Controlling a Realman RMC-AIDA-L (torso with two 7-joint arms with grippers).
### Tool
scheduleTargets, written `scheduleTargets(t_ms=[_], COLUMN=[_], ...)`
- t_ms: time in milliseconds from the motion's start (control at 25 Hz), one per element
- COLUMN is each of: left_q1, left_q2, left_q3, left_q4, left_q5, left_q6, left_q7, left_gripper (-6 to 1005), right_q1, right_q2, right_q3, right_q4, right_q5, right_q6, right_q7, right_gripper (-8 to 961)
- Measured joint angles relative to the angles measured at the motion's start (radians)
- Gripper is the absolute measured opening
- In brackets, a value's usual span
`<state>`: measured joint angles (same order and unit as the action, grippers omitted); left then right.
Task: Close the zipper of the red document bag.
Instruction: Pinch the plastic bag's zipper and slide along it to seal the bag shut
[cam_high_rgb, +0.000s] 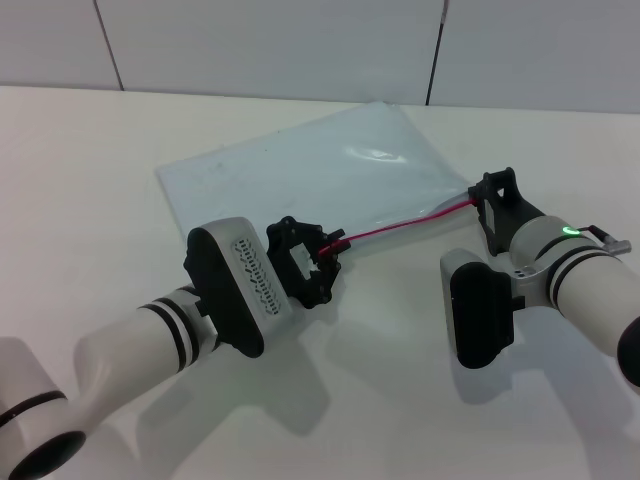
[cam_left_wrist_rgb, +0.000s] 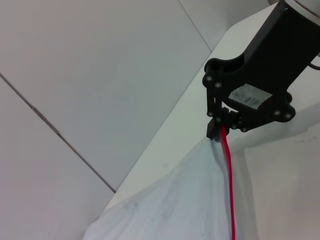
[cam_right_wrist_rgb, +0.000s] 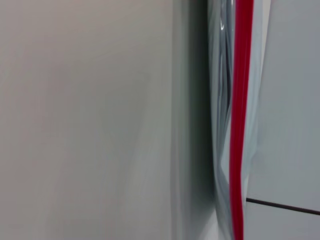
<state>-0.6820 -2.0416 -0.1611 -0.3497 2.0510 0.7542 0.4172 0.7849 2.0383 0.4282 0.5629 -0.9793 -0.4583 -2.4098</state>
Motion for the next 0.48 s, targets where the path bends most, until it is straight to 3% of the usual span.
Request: scheduleTargets(t_ms=[480], left_q1=[0.043], left_q2=[0.002], left_q3=[0.000], left_q4=[-0.051], left_q5=[0.000], left_q6=[0.006], left_q7=[0.045], left_gripper=[185], right_q1=[-0.001], right_q2=[0.000], right_q3=[0.000], right_q4=[-0.004], right_q5=[0.003], right_q6=[-0.002], right_q7=[0.015], right_gripper=[17])
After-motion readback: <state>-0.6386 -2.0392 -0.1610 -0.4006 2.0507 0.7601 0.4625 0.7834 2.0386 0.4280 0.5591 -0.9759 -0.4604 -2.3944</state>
